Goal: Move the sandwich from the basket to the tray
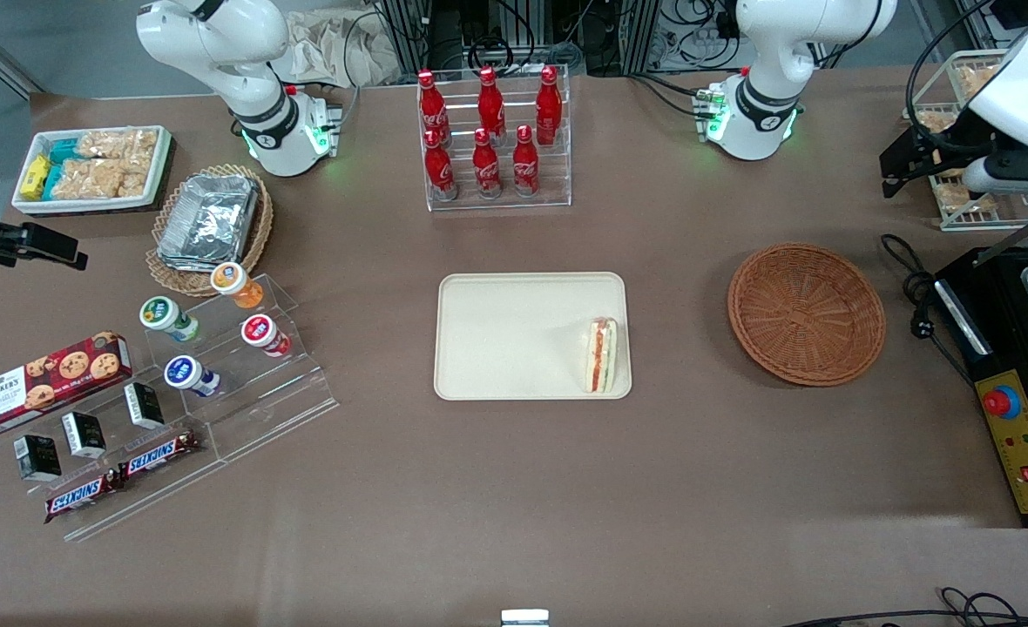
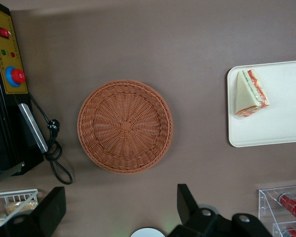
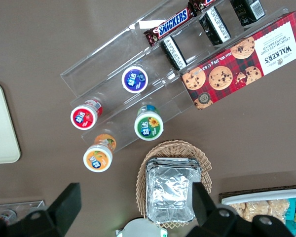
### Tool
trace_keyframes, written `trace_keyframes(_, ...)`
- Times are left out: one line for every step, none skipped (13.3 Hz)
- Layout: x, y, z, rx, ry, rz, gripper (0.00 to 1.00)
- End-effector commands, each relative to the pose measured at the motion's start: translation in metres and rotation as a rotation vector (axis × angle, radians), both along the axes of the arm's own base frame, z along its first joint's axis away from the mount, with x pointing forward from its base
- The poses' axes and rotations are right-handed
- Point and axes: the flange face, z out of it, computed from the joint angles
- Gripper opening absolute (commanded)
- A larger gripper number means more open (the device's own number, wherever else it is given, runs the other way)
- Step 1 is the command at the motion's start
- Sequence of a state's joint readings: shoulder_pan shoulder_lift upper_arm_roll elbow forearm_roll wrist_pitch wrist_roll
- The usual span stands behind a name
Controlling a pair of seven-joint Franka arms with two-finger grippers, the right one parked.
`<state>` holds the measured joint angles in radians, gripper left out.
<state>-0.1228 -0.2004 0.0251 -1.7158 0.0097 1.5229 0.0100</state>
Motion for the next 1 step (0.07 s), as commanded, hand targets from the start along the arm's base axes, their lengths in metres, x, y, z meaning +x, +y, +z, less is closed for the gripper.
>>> trace_keyframes(0.0087,-0.0018,0.0026,0.002,0.007,-0.029,1.0)
